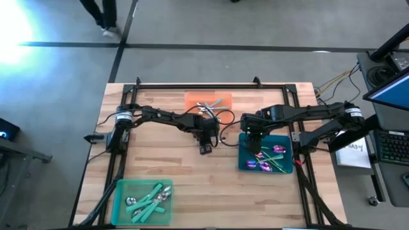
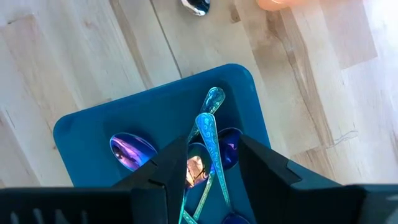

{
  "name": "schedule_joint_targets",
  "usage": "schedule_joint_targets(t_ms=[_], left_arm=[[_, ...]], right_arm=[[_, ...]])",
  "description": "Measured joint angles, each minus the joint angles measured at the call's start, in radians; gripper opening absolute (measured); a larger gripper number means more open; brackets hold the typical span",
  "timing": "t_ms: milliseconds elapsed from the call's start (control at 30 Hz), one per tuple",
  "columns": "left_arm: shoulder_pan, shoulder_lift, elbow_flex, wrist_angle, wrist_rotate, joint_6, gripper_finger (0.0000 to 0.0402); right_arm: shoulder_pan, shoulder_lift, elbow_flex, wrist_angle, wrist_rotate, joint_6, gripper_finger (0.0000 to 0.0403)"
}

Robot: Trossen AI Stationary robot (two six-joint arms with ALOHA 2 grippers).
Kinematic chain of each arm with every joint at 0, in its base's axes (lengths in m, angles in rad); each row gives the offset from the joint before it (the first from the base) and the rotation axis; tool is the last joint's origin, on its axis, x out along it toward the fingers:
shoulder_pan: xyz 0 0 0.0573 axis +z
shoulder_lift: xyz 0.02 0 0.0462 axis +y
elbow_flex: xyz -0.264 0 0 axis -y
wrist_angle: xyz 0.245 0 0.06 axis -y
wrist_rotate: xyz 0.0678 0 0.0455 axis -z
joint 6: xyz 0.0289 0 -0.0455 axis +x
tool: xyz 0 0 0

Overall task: Sort silverware by color (type)
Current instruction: Put the blue spoon into the orange bin

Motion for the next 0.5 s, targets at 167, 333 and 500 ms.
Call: schedule_joint_targets(t_ms=[167,333,500], left_arm=[[-0.024,-0.038,-0.005,-0.049,0.025,-0.03,0.0017],[-0.033,-0.123,-0.008,-0.064,0.018,-0.032,0.0017],[-0.03,-0.243,0.0,-0.017,-0.006,-0.031,0.0017]], right_arm=[[0.0,0.0,0.0,-0.002,0.0,-0.021,0.0128],[0.0,0.0,0.0,-0.002,0.009,-0.051,0.0128],[0.0,0.0,0.0,-0.002,0.076,-0.055,0.0128]])
